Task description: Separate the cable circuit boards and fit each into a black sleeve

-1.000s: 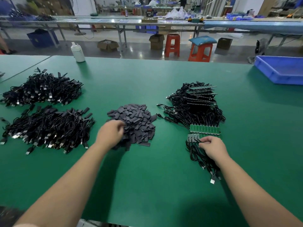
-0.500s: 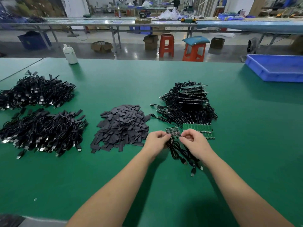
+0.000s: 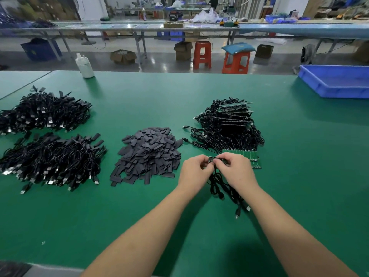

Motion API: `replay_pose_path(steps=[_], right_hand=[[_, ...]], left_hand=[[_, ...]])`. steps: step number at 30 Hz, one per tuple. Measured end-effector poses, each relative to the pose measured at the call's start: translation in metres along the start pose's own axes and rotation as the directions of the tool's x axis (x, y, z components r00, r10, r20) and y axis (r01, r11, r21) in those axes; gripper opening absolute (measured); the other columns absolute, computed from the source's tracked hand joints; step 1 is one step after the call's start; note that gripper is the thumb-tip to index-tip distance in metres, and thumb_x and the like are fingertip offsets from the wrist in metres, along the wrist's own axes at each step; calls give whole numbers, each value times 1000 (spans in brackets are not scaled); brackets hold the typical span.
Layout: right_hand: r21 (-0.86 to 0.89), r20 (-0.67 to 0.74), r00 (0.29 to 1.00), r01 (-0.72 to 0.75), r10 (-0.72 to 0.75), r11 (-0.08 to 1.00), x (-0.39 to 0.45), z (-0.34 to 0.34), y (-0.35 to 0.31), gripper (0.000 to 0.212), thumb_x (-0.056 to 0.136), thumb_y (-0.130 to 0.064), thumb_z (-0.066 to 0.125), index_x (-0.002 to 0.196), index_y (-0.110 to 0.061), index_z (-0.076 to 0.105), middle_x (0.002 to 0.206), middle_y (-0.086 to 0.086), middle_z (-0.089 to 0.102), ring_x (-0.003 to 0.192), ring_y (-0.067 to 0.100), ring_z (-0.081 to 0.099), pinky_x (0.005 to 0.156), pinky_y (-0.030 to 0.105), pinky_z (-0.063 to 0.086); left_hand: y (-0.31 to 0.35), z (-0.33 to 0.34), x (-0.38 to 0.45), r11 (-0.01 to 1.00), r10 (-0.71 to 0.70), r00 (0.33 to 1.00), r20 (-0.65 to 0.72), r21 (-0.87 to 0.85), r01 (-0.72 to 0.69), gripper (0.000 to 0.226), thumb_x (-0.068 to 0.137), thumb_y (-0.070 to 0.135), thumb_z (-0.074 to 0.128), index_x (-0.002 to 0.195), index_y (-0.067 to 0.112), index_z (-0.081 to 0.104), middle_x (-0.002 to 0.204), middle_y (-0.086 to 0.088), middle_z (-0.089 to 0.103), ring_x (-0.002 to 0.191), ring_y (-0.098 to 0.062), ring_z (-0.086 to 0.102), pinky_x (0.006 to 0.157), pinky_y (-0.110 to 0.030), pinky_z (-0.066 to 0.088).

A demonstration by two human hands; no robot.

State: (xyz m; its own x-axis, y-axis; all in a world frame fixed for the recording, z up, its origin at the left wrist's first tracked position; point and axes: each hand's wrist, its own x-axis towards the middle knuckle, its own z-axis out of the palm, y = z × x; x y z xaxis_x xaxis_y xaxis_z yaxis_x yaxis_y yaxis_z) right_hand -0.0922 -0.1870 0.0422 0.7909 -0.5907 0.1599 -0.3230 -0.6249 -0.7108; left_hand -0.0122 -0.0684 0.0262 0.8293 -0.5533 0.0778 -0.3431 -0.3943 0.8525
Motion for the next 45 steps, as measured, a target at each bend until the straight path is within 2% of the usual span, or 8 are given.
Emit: replay_pose_path(steps=[16, 22, 26, 29, 31, 34, 38, 45], right_hand=[[-15, -93, 996, -21, 19, 1000, 1, 3, 12, 17, 95, -29, 62, 98, -18, 74, 68, -11, 64, 59, 6, 55, 55, 21, 39], [10, 57, 991, -121, 120, 993, 25, -14, 35, 41, 99, -18, 57, 139, -21, 51, 130, 0, 60, 99, 10, 59, 75, 20, 47], [-123, 2, 989, -144, 146, 982, 23, -11, 41, 57, 100, -17, 54, 152, -16, 31, 152, 6, 39, 137, 22, 42, 111, 40, 37], [-89, -43, 999, -3, -1, 996, 14, -6, 30, 35, 103, -23, 46, 137, -17, 54, 125, -4, 64, 114, -3, 56, 99, 26, 44], [242, 205, 977, -115, 65, 963, 4, 3, 10, 31, 106, -34, 40, 121, -24, 65, 96, -19, 71, 89, -14, 61, 88, 20, 50], [655, 506, 861, -419, 48, 629, -13, 22, -12, 39, 106, -39, 37, 115, -17, 68, 99, -7, 76, 84, 13, 72, 72, 23, 56], [613, 441, 891, -390, 112, 687, -23, 39, -19, 32, 102, -37, 51, 102, -12, 71, 98, 5, 76, 49, 15, 57, 41, 21, 36], [452, 435, 881, -391, 184, 802, -30, 64, -19, 10, 91, -23, 67, 95, -19, 75, 85, 1, 77, 41, 2, 39, 42, 15, 30]], left_hand=[[1, 3, -4, 994, -35, 995, -89, 100, 44, 17, 90, 34, 66, 79, 22, 69, 72, 9, 67, 68, -13, 60, 67, -27, 47], [-4, -14, -8, 999, -4, 1000, -5, 38, 4, 19, 88, 38, 69, 73, 27, 63, 75, 16, 62, 56, -1, 47, 59, -18, 38], [-5, -26, -10, 997, 58, 997, 42, -48, -56, 23, 87, 33, 70, 69, 24, 60, 70, 3, 66, 55, -2, 48, 57, -13, 40], [-3, -34, -10, 984, 64, 993, 103, -172, -45, 13, 87, 30, 71, 77, 23, 66, 67, 4, 66, 59, -6, 54, 62, -18, 45], [-1, -38, -9, 956, 55, 988, 147, -294, -9, 8, 87, 28, 71, 79, 26, 70, 69, 5, 71, 63, -11, 58, 61, -25, 46], [-4, -41, -7, 901, -3, 993, 116, -431, 53, 11, 88, 20, 70, 78, 19, 72, 72, 2, 74, 66, -9, 67, 62, -18, 47], [-22, -51, -6, 917, -153, 981, 117, -354, 185, 19, 85, 20, 73, 69, 12, 66, 59, 10, 59, 53, -1, 49, 55, -19, 37], [-63, -63, -15, 808, -373, 879, 296, -362, 465, 12, 83, 25, 75, 82, 13, 76, 52, 8, 49, 46, -8, 34, 45, -21, 25]])
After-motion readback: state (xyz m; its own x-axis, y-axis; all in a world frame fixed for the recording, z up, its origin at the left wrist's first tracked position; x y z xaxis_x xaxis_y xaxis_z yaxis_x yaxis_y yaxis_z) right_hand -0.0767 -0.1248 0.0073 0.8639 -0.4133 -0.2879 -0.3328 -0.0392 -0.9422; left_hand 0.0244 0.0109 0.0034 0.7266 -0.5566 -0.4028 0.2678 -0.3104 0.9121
